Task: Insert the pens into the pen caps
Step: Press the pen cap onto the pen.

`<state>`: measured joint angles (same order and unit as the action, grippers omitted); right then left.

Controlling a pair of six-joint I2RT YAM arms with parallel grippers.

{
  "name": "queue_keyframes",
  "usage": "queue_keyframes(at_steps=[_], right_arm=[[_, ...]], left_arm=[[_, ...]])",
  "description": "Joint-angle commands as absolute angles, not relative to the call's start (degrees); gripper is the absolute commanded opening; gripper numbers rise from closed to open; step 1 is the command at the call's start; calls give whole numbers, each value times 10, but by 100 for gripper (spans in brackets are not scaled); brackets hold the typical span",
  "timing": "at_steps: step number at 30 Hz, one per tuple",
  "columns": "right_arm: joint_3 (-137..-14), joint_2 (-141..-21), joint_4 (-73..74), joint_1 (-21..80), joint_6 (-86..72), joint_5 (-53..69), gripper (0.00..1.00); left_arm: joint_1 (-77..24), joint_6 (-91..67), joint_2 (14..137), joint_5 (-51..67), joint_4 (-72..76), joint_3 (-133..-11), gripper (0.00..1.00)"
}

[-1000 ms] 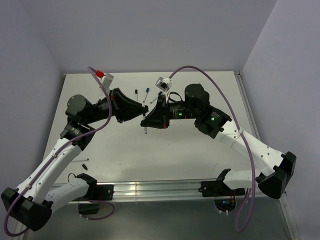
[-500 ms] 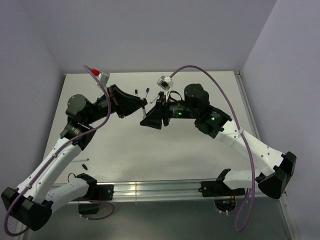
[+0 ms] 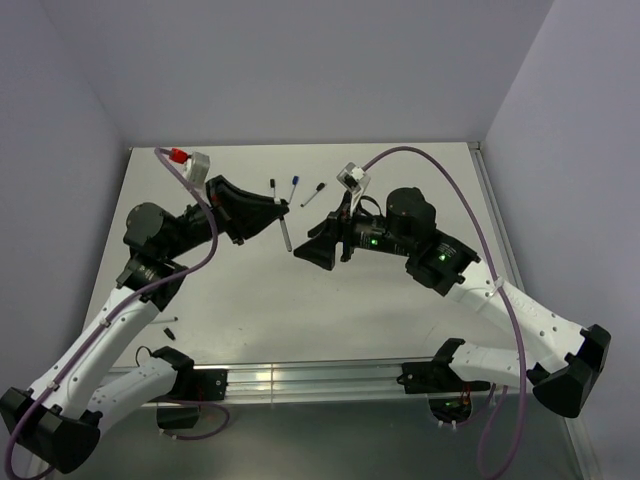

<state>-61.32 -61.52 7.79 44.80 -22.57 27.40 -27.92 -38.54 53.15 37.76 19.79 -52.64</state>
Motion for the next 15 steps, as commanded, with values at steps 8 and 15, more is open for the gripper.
queue_keyframes(at_steps=[8,15], right_arm=[[-603,-615,2,443,-232,281,65],[-606,-618,-14,446,-229,296,63]], left_arm=[[-296,-347,481,383,313,-467,1],[-319,-327,489,371,294,-473,0]])
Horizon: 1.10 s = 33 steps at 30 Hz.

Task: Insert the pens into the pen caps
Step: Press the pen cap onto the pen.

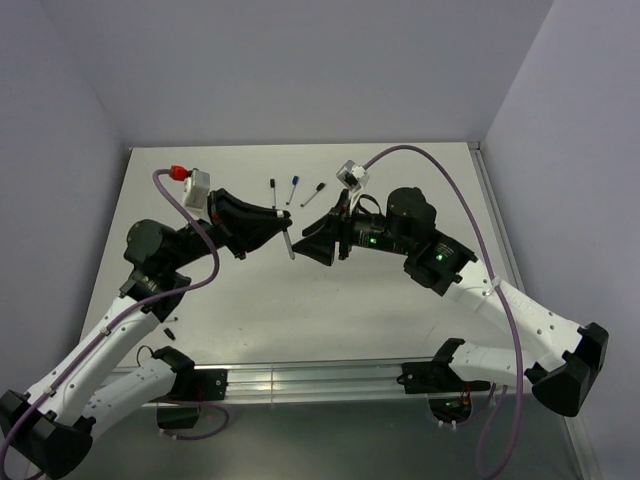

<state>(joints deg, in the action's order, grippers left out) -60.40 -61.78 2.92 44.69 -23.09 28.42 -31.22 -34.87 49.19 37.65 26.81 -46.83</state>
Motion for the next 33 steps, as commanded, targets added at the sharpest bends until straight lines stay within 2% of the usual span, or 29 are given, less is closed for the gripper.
queue_keyframes(at_steps=[1,13,22,29,33], right_arm=[[-605,-618,-17,446,-228,301,62],[-606,-625,-25,473,-222,312,59],[-615,-638,-16,475,-221,302,38],[-630,-638,-11,474,-222,283,14],[-635,-635,-15,474,-224,280,6]], left_arm=[[-321,-328,490,370,299,-473,0],[-321,-346,509,350,318,-477,0],[-322,-388,519,358,368,-467,0],[-322,-410,519,361,385,-453,0],[-323,-412,519,360,382,-447,0]])
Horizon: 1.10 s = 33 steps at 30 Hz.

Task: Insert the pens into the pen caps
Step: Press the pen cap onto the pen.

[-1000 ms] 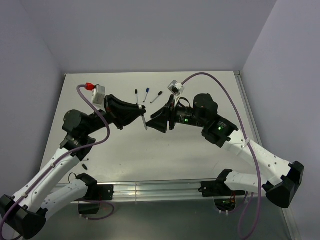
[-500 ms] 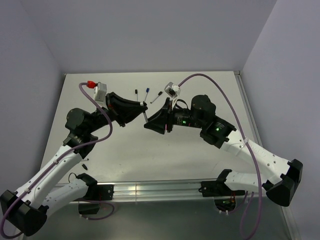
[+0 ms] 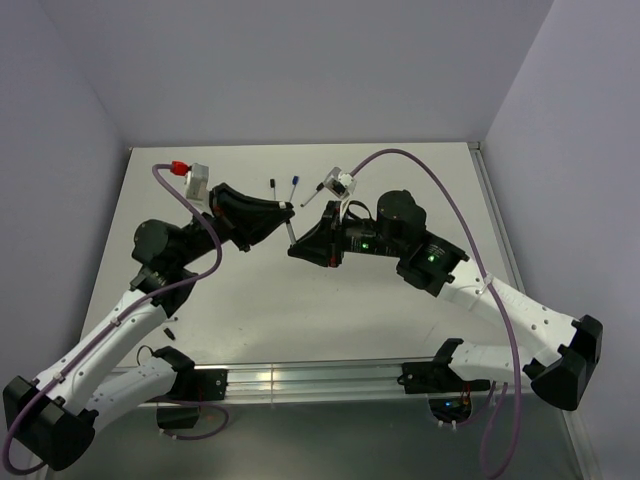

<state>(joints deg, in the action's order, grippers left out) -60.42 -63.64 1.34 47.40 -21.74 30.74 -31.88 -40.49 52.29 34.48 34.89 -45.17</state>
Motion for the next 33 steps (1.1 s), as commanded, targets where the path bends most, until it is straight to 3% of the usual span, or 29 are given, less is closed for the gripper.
queue_keyframes(at_steps=[1,7,33], right_arm=[[-637,-635,-13,474,-224,275,0],[-641,-625,-23,469,-231,269,0],[-582,-613,-289,373,-407,491,0]], left_arm=[[-323,-414,519,360,384,-443,0],[-330,-417,518,362,387,-426,0],[-384,-460,551,452,468,-403,0]])
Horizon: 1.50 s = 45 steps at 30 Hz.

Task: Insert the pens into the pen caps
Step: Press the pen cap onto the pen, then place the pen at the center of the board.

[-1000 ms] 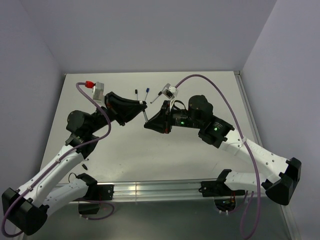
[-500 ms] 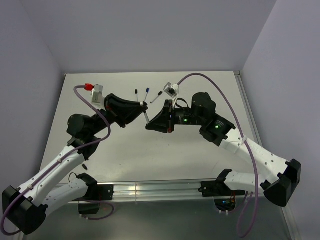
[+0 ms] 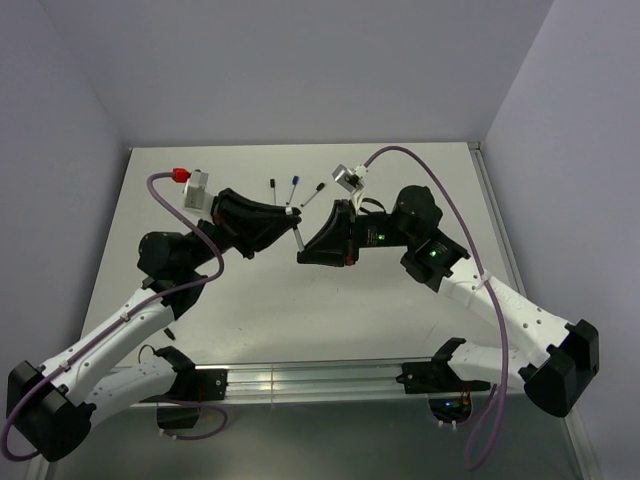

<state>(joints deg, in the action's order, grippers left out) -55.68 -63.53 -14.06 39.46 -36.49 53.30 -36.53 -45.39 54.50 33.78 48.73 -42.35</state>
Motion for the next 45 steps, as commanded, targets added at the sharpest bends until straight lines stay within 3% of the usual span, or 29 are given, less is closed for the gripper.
queue_keyframes(at_steps=[1,8,13,22,25,26,32,38,45], right_arm=[[-588,-613,-246,373,-393,481,0],[-638,-613,-94,378,-315,391,0],[-678,-618,19,403,-255,261,0],[-700,-631,53,419,-243,226,0],[-697,-628,63,419,-238,229,15],[-697,-628,67,419,-235,230,26],[-673,-602,103,419,-223,206,55],[-650,-562,157,419,-218,138,65],[-640,-558,214,407,-235,51,71]], left_arm=[[-384,-457,548,441,462,-403,0],[-385,-424,541,344,357,-431,0],[-389,-418,558,271,280,-464,0],[-421,-396,581,192,208,-499,0],[-421,-382,579,139,169,-515,0],[-420,-373,579,121,150,-525,0],[-389,-352,598,9,106,-577,0],[-319,-322,667,-69,45,-661,0],[-231,-285,903,-129,-104,-819,0]])
